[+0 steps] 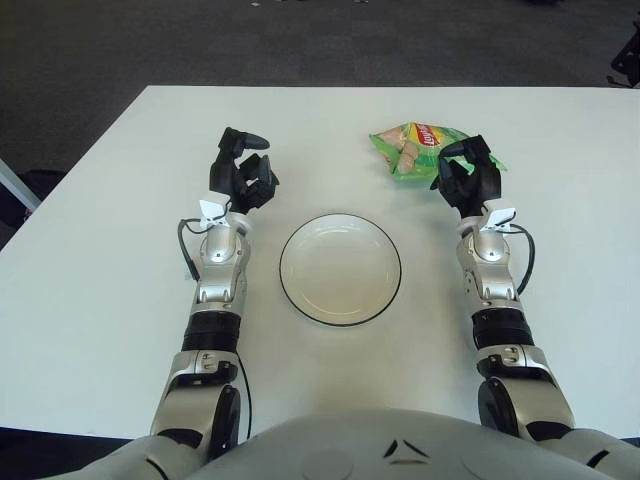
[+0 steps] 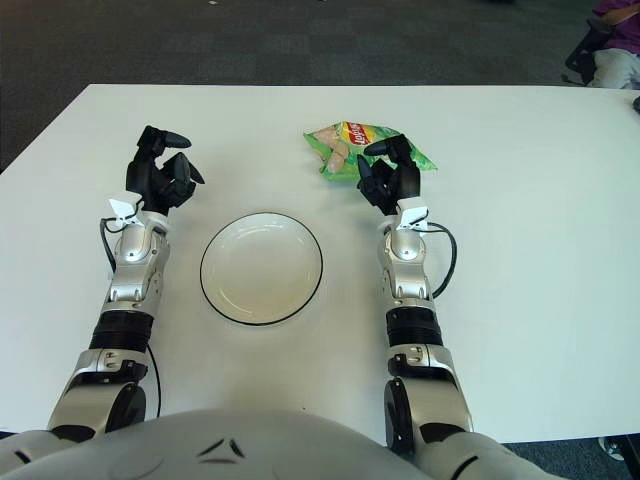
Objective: Put the snack into the plate.
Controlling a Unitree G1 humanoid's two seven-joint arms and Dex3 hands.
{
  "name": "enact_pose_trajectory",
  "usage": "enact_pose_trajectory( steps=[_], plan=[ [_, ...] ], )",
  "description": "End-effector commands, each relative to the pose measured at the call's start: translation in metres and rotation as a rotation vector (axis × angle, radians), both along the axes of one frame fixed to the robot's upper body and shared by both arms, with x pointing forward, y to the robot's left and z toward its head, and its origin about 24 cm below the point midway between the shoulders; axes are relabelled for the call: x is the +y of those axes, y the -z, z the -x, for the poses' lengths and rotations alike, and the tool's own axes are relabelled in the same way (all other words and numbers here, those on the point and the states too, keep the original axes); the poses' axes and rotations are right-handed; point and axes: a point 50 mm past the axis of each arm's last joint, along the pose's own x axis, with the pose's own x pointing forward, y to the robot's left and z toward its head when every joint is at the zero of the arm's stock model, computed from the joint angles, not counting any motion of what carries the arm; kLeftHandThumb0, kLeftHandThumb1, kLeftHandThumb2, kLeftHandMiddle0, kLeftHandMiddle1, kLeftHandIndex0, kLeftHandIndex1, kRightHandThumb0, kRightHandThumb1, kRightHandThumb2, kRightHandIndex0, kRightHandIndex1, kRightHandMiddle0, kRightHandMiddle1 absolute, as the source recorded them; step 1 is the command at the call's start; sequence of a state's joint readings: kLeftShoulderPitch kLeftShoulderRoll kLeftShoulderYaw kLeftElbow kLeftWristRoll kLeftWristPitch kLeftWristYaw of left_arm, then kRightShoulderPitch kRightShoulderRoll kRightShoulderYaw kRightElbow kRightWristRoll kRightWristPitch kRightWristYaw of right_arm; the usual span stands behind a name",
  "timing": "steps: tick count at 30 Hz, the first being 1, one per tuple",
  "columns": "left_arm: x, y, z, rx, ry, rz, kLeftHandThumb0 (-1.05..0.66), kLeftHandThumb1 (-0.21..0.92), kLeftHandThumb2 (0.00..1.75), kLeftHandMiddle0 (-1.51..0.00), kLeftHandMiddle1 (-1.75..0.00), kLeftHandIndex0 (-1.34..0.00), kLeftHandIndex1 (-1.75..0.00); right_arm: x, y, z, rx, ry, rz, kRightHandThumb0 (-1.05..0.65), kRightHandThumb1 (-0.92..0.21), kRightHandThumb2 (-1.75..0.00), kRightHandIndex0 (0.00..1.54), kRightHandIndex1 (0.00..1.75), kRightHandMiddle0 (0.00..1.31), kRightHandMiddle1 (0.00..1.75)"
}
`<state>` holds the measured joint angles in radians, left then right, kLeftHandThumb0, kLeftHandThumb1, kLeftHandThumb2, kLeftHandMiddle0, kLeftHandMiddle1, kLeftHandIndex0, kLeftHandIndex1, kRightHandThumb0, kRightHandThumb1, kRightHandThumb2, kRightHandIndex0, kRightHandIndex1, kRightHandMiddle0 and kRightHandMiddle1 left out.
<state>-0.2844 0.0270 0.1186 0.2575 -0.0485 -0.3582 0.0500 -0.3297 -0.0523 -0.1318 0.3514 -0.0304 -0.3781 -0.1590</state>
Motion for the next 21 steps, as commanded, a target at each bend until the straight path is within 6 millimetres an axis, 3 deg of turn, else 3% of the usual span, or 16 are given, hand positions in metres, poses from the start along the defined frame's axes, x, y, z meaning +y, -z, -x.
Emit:
enact_pose_trajectory(
  steps=[1,5,13,21],
  plan=[
    [0.0,0.001,0.001,0.009,-0.011,-0.006,-0.38,0.7,0.81,-0.93,-1.75,-0.33,-1.75,-0.004,-0.004,0.004,-0.05,0.051,0.044,-0.35,-0.92,-0.38,0.82,1.75,0.35,1.59],
    [0.0,0.001,0.001,0.012,-0.013,-0.008,-0.38,0.7,0.81,-0.93,-1.75,-0.33,-1.75,-0.003,-0.009,0.008,-0.13,0.101,0.19,-0.35,-0.92,-0.36,0.76,1.72,0.36,1.58],
    [-0.002,0.002,0.0,0.024,-0.019,-0.015,-0.38,0.7,0.81,-0.94,-1.75,-0.33,-1.75,-0.01,-0.018,0.01,-0.243,0.179,0.587,-0.36,-0.92,-0.3,0.63,1.48,0.43,1.49],
    [-0.004,0.004,-0.001,0.036,-0.029,-0.02,-0.38,0.7,0.81,-0.94,-1.75,-0.34,-1.75,-0.011,-0.027,0.005,-0.237,0.223,0.681,-0.36,-0.92,-0.3,0.52,1.43,0.43,1.5]
  ],
)
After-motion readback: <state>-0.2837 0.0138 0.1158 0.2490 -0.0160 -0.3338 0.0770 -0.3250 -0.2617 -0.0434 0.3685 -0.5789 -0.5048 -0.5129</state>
